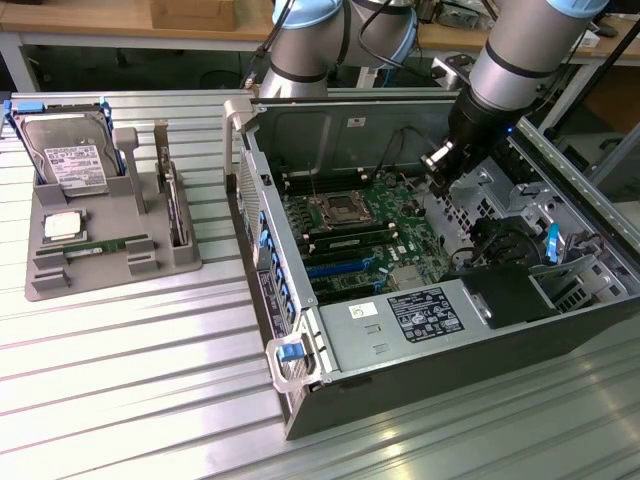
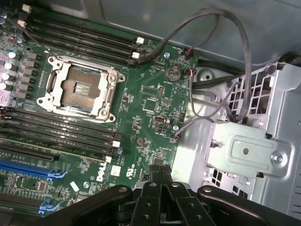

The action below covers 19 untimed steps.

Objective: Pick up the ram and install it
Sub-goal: 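Press down the ram until it locks into place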

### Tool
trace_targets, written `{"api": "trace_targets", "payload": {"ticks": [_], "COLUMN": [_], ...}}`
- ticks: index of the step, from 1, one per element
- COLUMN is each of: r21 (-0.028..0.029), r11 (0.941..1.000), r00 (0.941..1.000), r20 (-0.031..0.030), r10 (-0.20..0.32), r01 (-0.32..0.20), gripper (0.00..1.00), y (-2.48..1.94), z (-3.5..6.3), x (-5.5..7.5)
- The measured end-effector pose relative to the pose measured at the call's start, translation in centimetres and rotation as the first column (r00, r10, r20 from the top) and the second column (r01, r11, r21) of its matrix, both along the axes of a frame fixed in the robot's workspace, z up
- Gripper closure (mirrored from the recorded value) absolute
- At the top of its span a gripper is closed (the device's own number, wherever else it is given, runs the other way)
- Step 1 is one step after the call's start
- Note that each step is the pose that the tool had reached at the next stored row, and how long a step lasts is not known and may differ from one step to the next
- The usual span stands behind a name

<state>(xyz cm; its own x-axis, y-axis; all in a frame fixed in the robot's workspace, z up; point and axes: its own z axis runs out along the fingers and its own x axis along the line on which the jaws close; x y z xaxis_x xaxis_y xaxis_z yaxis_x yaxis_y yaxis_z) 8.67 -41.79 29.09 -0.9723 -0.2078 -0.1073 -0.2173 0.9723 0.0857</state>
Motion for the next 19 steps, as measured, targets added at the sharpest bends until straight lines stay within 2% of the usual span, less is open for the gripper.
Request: {"api": "trace_targets", "payload": {"ticks": [3, 5, 9, 12, 13, 14, 19], "r21": [0.0000, -0.0001, -0.0001, -0.0001, -0.0001, -0.0001, -0.0001], "r11": [0.9989, 0.9960, 0.9913, 0.9809, 0.9732, 0.9687, 0.9686], "r00": [0.9989, 0.9960, 0.9913, 0.9809, 0.9732, 0.9687, 0.9686], "r20": [0.0000, 0.0000, 0.0000, 0.0000, 0.0000, -0.0001, 0.0000], "r10": [-0.047, -0.089, -0.132, -0.195, -0.230, -0.248, -0.249], "r01": [0.047, 0.089, 0.132, 0.195, 0.230, 0.248, 0.249], "gripper": [0.90, 0.90, 0.90, 0.90, 0.90, 0.90, 0.90], "y": [0.00, 0.00, 0.00, 0.00, 0.00, -0.01, 0.00], "z": [0.00, 0.00, 0.00, -0.01, -0.01, 0.00, -0.01], "x": [0.00, 0.00, 0.00, 0.00, 0.00, 0.00, 0.00]}}
